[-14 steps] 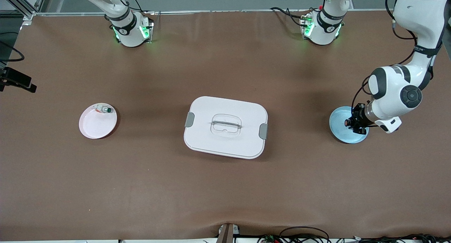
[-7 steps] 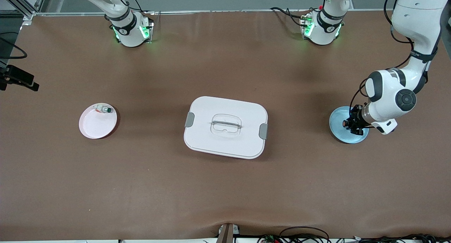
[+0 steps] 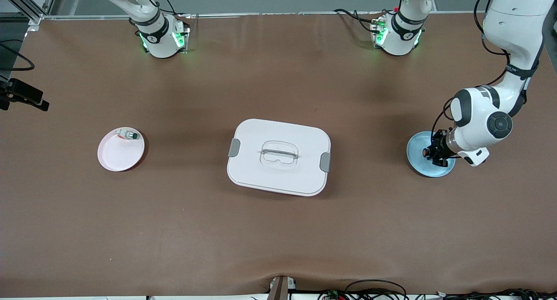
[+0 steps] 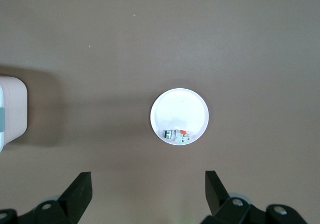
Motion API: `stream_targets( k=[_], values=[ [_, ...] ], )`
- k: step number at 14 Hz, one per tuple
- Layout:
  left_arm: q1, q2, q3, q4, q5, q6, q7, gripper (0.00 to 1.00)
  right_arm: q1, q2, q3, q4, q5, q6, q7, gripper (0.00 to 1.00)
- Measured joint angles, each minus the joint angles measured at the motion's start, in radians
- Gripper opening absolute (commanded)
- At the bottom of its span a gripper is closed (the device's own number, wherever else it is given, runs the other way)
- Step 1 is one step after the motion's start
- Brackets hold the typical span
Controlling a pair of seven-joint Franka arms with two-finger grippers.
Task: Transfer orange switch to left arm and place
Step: 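Lower the switch with the left gripper onto the light-blue plate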
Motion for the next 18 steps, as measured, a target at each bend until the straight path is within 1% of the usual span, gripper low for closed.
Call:
stream_targets(
  k=[3,4,5,6,7,8,12,18],
  values=[
    [0.000,0.006,0.000,0.000,0.000,0.005,0.000,0.11,0.000,-0.001,0.000,-0.004,0.000,0.008,0.000,1.00],
    [0.000,0.006,0.000,0.000,0.000,0.005,0.000,0.16,0.000,-0.001,0.000,-0.004,0.000,0.009,0.000,1.00],
    [0.000,0.006,0.000,0.000,0.000,0.005,0.000,0.19,0.000,-0.001,0.000,-0.005,0.000,0.010,0.000,1.00],
    [0.000,0.006,0.000,0.000,0.000,0.005,0.000,0.30,0.000,-0.001,0.000,-0.005,0.000,0.011,0.000,1.00],
    [0.000,0.006,0.000,0.000,0.000,0.005,0.000,0.62,0.000,-0.001,0.000,-0.005,0.000,0.014,0.000,1.00],
    [0.000,0.006,0.000,0.000,0.001,0.005,0.000,1.00,0.000,-0.001,0.000,-0.005,0.000,0.018,0.000,1.00],
    [0.000,0.006,-0.001,0.003,0.001,0.035,0.000,1.00,0.000,-0.002,0.001,-0.005,0.000,0.022,0.000,1.00],
    [0.000,-0.006,-0.003,0.008,0.001,0.037,0.000,1.00,0.000,-0.002,0.001,-0.006,0.000,0.028,0.000,1.00]
  ],
)
